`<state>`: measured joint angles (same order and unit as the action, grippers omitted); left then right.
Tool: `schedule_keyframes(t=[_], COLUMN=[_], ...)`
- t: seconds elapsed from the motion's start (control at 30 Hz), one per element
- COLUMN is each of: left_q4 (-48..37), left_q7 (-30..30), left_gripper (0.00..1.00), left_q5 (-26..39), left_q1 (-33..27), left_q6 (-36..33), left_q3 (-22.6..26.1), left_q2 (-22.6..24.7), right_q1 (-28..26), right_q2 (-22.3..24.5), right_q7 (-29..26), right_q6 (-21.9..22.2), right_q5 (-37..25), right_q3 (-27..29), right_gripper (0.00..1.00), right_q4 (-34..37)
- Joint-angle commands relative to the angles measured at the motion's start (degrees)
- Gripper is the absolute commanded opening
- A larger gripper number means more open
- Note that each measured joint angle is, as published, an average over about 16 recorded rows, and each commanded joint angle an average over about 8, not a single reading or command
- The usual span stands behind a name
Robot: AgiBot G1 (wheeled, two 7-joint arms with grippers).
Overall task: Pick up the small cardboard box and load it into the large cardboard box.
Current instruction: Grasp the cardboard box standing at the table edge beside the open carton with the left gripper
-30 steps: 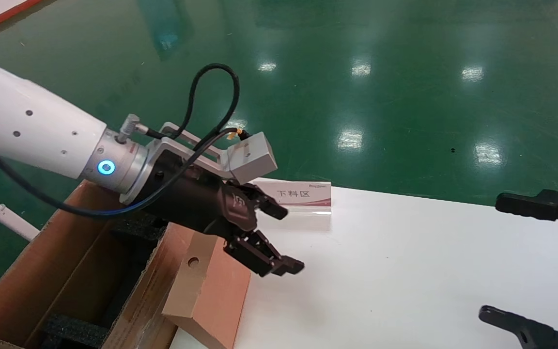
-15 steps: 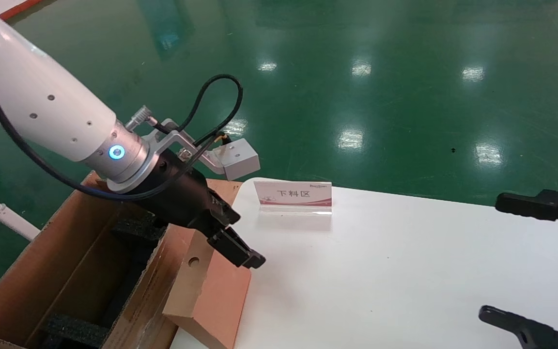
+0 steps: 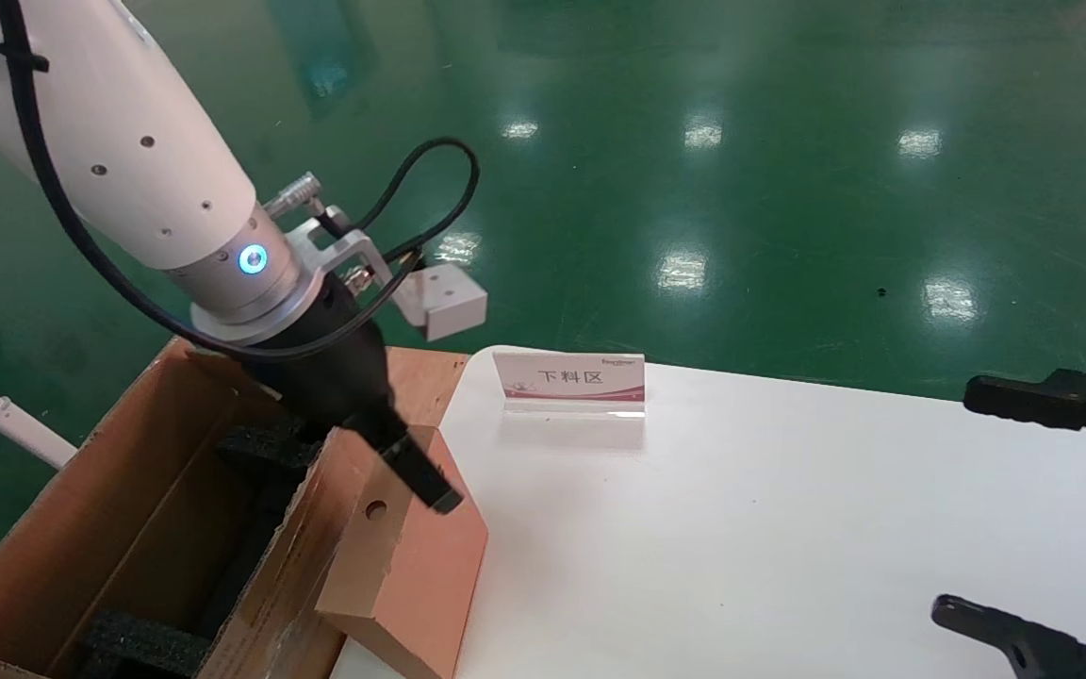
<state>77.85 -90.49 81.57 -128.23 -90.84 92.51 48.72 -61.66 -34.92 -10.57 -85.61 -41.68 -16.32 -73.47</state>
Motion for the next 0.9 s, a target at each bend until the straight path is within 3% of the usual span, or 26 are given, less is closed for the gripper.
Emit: schedule_keyframes(t=[0.03,0.23,0.43,0.9], left_q4=[0.0,0.0,0.1,0.0], left_q7=[-1.9,-5.3,-7.1,-7.4], left_gripper=[1.0,1.0,1.0,1.0], left_q5=[-1.6,-5.3,-8.4,-10.2], left_q1=[-2.2,-5.9,-7.6,-7.4], left_q6=[0.0,0.5,1.4,6.2], left_q3=[3.7,13.1,19.4,23.2], left_q2=[0.7,3.2,4.8,3.4], right_q1=[0.0,0.0,0.0,0.0], right_q2=[0.0,0.0,0.0,0.0], right_q7=[0.0,0.0,0.0,0.1], right_q6=[0.0,0.0,0.0,0.0], right_q5=[0.0,0.0,0.0,0.1], right_q3=[0.0,0.0,-0.1,-0.1], right_gripper=[1.0,1.0,1.0,1.0], right_q4=[0.0,0.0,0.0,0.0])
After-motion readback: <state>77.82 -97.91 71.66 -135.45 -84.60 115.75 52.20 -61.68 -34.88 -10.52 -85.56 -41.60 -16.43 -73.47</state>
